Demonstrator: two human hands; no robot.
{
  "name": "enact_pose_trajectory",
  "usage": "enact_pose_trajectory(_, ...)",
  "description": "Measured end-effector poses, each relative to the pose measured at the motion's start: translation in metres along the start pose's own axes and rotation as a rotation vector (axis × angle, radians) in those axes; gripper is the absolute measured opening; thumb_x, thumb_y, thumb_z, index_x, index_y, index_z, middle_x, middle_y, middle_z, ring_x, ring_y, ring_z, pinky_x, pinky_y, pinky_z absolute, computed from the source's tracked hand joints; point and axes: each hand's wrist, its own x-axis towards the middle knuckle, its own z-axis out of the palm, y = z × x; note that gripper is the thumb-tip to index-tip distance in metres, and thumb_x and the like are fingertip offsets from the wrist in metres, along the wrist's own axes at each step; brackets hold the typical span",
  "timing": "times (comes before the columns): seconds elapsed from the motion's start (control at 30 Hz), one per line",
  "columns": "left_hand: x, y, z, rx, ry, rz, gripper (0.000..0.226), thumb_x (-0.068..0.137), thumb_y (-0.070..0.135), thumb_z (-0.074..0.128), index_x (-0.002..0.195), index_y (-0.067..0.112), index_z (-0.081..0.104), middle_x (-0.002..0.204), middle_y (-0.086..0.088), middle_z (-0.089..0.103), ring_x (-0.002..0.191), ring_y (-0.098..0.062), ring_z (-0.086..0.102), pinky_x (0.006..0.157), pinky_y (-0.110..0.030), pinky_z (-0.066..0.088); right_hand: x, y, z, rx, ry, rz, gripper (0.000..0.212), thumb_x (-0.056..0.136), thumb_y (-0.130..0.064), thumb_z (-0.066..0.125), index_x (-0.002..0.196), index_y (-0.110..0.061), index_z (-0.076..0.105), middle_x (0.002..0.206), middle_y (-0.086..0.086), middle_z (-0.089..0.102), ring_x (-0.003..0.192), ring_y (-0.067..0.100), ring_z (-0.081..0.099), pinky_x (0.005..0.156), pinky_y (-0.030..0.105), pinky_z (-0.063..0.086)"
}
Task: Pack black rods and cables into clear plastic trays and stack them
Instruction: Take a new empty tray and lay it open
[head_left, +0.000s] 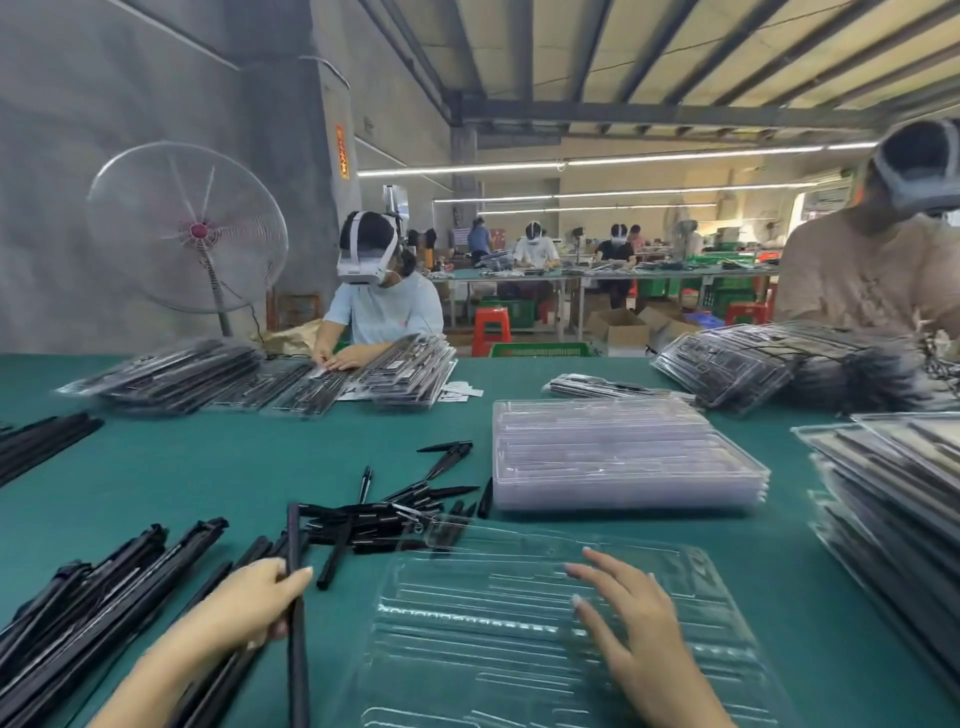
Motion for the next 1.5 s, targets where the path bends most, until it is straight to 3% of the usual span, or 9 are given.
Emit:
enact_pose_trajectory(0.1,-0.022,0.039,0.000,-0.520,-0.060,0.081,0.029,0.101,0.028,0.046,0.084,0.004,0.048,0.045,-0.002,0.054,0.028,-0.011,0.036,0.032,-0.014,0.023,0.002,-0.012,-0.015,0.376,0.019,0.074,0.019,0.088,-0.051,0.052,0.104,-0.057,0.061,0.116,-0.027,0.061,0.116,-0.001,0.054,0.096,0.016,0.039)
enact_pose_trajectory(0.17,-0.032,0.066,0.015,-0.730,-0.032,0.137,0.028,0.100,0.027,0.046,0.087,0.002,0.048,0.050,-0.005,0.057,0.031,-0.012,0.042,0.032,-0.016,0.028,0.001,-0.022,-0.026,0.737,-0.311,0.224,0.040,0.078,-0.071,0.050,0.106,-0.049,0.067,0.111,-0.012,0.069,0.100,0.009,0.066,0.077,0.017,0.049)
enact_pose_trajectory(0.27,-0.038,0.096,0.045,-0.900,0.025,0.178,0.028,0.100,0.027,0.047,0.095,0.000,0.047,0.066,-0.012,0.062,0.041,-0.016,0.052,0.038,-0.021,0.038,-0.010,-0.018,-0.047,0.831,-0.789,0.269,0.052,0.082,-0.061,0.058,0.126,-0.035,0.058,0.107,0.006,0.071,0.079,0.016,0.068,0.067,0.024,0.051)
enact_pose_trajectory(0.33,-0.040,0.105,0.062,-0.982,0.027,0.185,0.025,0.097,0.028,0.052,0.096,0.003,0.048,0.066,-0.009,0.059,0.046,-0.015,0.055,0.043,-0.022,0.042,-0.012,-0.007,-0.062,0.678,-0.780,0.148,0.038,0.092,-0.042,0.058,0.128,-0.030,0.056,0.092,0.002,0.073,0.068,0.008,0.062,0.065,0.019,0.049)
enact_pose_trajectory(0.47,-0.033,0.096,0.073,-1.213,0.082,0.153,0.014,0.094,0.020,0.056,0.093,0.006,0.054,0.064,-0.003,0.059,0.048,-0.011,0.056,0.045,-0.019,0.045,-0.012,0.024,-0.083,0.351,-0.464,0.193,0.015,0.093,-0.018,0.060,0.103,-0.027,0.069,0.065,-0.006,0.067,0.056,0.001,0.053,0.061,0.018,0.046)
enact_pose_trajectory(0.63,-0.025,0.060,0.080,-0.870,0.116,0.178,0.016,0.081,0.009,0.072,0.090,0.003,0.061,0.064,-0.008,0.064,0.051,-0.016,0.060,0.050,-0.020,0.050,-0.020,0.049,-0.094,0.108,-0.330,0.234,0.016,0.071,-0.023,0.084,0.072,-0.035,0.075,0.071,-0.002,0.068,0.066,0.005,0.061,0.063,0.014,0.045)
enact_pose_trajectory(0.87,-0.029,0.039,0.081,-0.192,0.158,0.421,0.018,0.072,0.015,0.082,0.066,0.026,0.070,0.075,0.004,0.059,0.068,-0.005,0.054,0.064,-0.011,0.039,-0.018,0.053,-0.091,-0.040,-0.403,0.215,0.020,0.068,-0.021,0.084,0.064,-0.035,0.069,0.068,-0.016,0.069,0.067,0.002,0.062,0.062,0.013,0.045)
enact_pose_trajectory(1.1,-0.034,0.036,0.085,0.006,0.210,0.438,0.010,0.080,0.023,0.075,0.079,0.033,0.074,0.077,0.018,0.056,0.079,0.008,0.046,0.065,-0.007,0.036,-0.019,0.054,-0.087,-0.133,-0.334,0.175,0.018,0.066,-0.034,0.085,0.064,-0.041,0.068,0.075,-0.015,0.063,0.074,0.005,0.060,0.065,0.019,0.048)
enact_pose_trajectory(1.5,-0.046,0.047,0.097,0.116,0.331,0.331,0.034,0.096,0.015,0.040,0.109,0.035,0.064,0.105,0.016,0.056,0.096,-0.007,0.055,0.079,-0.017,0.042,-0.019,0.051,-0.077,-0.141,-0.399,0.214,0.030,0.073,-0.028,0.080,0.073,-0.049,0.058,0.069,-0.022,0.060,0.065,0.003,0.054,0.061,0.018,0.042)
